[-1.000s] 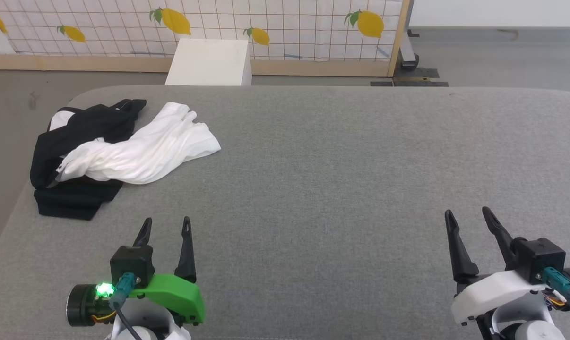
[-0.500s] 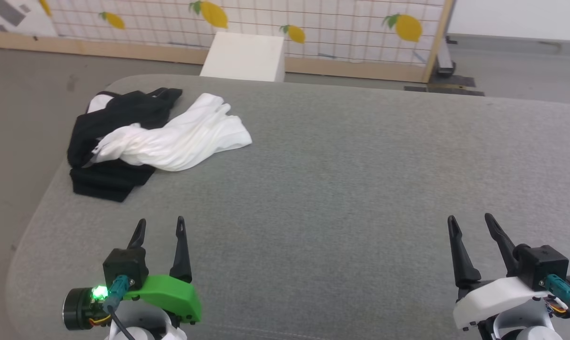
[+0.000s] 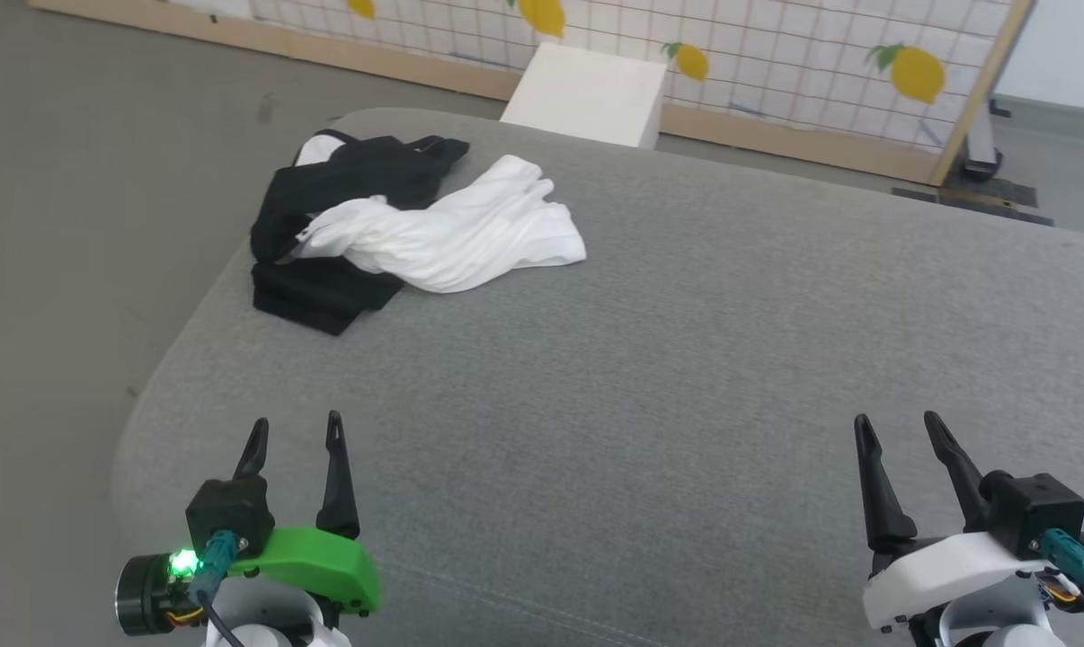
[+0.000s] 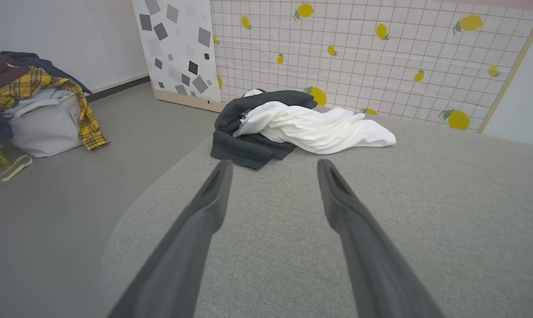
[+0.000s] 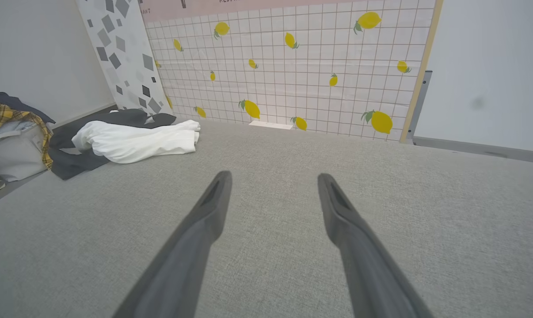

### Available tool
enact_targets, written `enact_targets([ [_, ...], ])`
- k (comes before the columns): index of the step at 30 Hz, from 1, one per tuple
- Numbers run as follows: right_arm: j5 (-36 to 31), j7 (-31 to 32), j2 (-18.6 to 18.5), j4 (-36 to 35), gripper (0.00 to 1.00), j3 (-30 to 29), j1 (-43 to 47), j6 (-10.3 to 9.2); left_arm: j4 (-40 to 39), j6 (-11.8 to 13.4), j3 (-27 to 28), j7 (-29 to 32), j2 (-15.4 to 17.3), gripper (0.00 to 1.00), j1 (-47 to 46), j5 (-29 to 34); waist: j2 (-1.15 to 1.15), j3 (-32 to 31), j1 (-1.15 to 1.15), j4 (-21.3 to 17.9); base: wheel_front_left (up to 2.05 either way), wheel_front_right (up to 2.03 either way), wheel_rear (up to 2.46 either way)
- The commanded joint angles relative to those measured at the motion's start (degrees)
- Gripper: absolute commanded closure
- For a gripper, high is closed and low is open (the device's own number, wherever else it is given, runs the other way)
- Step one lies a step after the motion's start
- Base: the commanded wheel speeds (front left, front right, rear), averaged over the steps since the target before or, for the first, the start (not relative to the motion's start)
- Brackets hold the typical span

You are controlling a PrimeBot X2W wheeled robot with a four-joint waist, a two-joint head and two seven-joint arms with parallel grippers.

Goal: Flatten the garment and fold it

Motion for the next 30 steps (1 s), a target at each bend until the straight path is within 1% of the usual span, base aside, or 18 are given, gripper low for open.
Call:
enact_targets([
  [1, 0.6, -0.6, 0.1, 0.4, 0.0, -0.1, 0.9, -0.04, 0.2, 0.5, 0.0, -0.7, -0.1, 0.0, 0.5, -0.7, 0.0, 0.2, 0.0, 1.6, 0.0, 0.0, 0.0],
  [10, 1.4, -1.2, 0.1, 1.1, 0.0, -0.3, 1.2, -0.05, 0.9, 1.2, 0.0, -1.7, -0.1, 0.0, 0.7, -1.5, 0.0, 0.5, 0.0, 3.8, 0.0, 0.0, 0.0],
  [11, 1.9, -1.6, 0.1, 1.5, 0.0, -0.5, 1.5, -0.05, 1.3, 1.4, -0.1, -2.3, -0.2, 0.0, 0.8, -1.8, 0.0, 0.5, 0.0, 4.8, 0.0, 0.0, 0.0],
  [30, 3.8, -3.7, 0.1, 3.2, 0.0, -1.4, 2.0, -0.06, 3.2, 2.5, -0.8, -4.8, -0.2, 0.0, 0.9, -3.1, 0.0, 0.9, 0.0, 9.0, 0.0, 0.0, 0.0],
])
